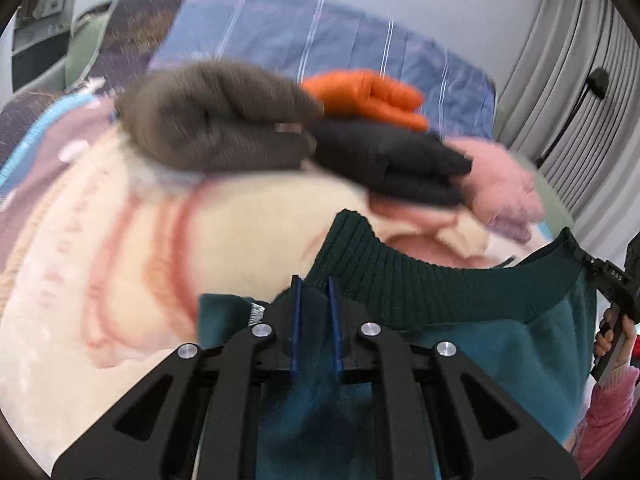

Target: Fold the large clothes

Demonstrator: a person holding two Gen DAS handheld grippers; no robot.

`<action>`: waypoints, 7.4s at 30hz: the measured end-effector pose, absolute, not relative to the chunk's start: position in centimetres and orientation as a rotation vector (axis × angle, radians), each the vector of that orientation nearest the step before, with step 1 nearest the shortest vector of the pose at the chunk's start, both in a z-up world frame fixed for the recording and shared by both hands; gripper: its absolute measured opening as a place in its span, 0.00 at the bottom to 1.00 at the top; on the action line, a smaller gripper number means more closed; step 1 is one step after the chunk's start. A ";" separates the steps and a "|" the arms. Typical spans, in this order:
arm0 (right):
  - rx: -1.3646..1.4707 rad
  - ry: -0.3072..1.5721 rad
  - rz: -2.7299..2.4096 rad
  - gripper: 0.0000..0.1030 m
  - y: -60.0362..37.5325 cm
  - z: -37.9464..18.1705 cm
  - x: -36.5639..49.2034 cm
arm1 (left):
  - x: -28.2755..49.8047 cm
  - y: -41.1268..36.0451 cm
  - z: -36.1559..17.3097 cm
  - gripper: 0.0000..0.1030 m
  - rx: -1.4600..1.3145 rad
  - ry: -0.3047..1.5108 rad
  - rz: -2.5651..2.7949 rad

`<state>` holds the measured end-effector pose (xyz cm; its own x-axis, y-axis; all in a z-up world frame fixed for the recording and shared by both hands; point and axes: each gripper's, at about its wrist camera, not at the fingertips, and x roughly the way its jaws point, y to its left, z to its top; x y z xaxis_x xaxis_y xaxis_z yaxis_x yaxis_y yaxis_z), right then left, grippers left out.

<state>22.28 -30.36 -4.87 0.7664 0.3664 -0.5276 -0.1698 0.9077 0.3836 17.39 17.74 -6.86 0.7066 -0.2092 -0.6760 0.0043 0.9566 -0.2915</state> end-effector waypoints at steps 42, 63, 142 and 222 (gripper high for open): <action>0.048 0.715 0.299 0.58 -17.0 -11.8 11.8 | 10.5 5.1 -10.7 0.46 0.028 0.747 -0.181; 0.036 0.695 0.278 0.59 -17.0 -11.9 11.2 | 9.6 3.1 -9.1 0.49 -0.060 0.739 -0.253; -0.062 0.854 0.291 0.54 -10.6 -7.4 10.5 | 8.3 4.7 -11.7 0.51 -0.049 0.660 -0.398; -0.880 0.490 0.645 0.88 12.3 -16.1 -2.3 | 16.5 24.0 -15.6 0.74 -0.686 0.951 -0.575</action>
